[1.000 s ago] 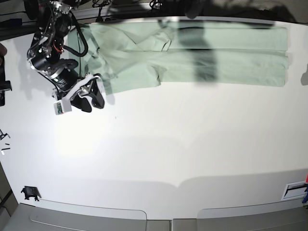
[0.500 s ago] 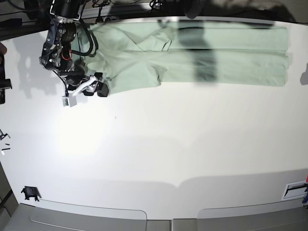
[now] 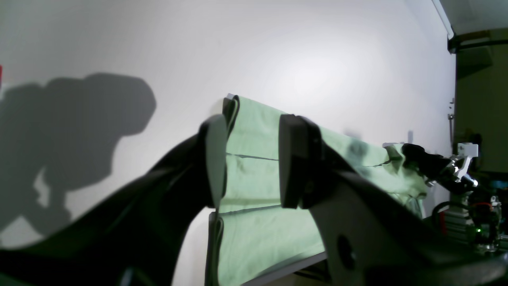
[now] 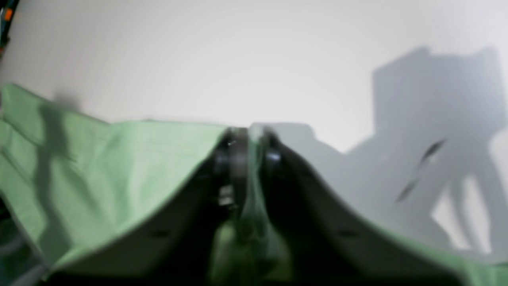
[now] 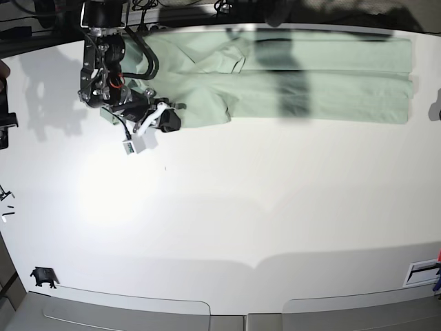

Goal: Fold the T-shirt properly
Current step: 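Grasp the folded shirt end with the right gripper and fold it inward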

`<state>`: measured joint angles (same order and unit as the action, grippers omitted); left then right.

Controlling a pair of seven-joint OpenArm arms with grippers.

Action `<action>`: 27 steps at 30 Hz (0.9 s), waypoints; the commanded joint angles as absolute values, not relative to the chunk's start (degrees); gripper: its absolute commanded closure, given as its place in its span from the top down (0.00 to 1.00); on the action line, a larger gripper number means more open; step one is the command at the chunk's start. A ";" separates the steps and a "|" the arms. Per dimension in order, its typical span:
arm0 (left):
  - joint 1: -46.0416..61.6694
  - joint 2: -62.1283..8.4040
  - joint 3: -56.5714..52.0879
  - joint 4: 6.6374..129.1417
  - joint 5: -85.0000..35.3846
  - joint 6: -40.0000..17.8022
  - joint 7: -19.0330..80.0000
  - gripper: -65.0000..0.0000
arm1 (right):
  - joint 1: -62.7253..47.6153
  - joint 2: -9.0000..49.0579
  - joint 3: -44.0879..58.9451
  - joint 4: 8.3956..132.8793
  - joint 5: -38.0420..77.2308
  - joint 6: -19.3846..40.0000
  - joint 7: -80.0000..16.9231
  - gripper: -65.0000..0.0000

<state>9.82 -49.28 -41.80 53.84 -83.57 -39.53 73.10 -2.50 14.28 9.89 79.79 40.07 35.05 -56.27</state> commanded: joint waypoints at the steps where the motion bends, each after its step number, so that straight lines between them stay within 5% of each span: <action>1: 9.52 -51.29 -42.44 54.63 -85.00 -40.00 72.38 0.31 | -0.45 14.94 10.15 80.79 44.23 35.59 -56.71 0.00; 9: 9.52 -51.29 -42.44 54.63 -85.00 -40.00 72.36 0.31 | 2.24 14.00 10.13 86.19 70.13 39.77 -78.52 0.00; 14: 9.52 -51.29 -42.44 54.63 -85.00 -40.00 72.36 0.31 | -3.92 11.14 10.09 88.66 85.00 40.00 -80.00 0.00; 27: 9.52 -51.29 -42.44 54.63 -85.00 -40.00 72.12 0.31 | -15.42 10.46 10.09 89.14 85.00 40.00 -80.00 0.00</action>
